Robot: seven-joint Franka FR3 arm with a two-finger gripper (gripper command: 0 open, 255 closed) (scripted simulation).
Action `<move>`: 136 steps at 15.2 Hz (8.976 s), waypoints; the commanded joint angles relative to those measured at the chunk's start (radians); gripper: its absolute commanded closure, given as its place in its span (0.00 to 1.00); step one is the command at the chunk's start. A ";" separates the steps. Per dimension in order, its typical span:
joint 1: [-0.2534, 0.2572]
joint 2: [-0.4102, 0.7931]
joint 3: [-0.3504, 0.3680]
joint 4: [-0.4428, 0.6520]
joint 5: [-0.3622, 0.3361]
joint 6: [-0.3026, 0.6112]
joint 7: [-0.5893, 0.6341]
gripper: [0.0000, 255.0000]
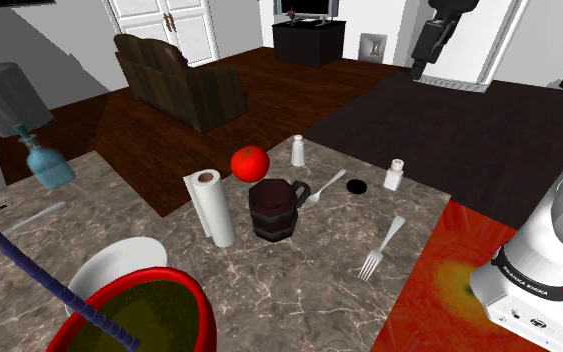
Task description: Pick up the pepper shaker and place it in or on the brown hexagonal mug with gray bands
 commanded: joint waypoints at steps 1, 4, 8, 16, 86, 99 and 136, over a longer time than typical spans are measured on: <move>0.000 0.000 0.000 0.000 0.000 0.000 0.000 0.00; -0.003 0.085 0.017 -0.007 0.004 0.085 0.028 0.00; -0.008 0.212 0.040 0.003 0.004 0.191 0.065 0.00; -0.023 0.494 0.083 0.088 -0.019 0.367 0.145 0.00; -0.013 0.999 0.114 0.687 -0.098 0.227 0.247 1.00; 0.051 0.895 0.163 0.664 -0.092 0.134 0.351 1.00; 0.216 0.787 0.323 0.337 -0.092 0.314 0.703 1.00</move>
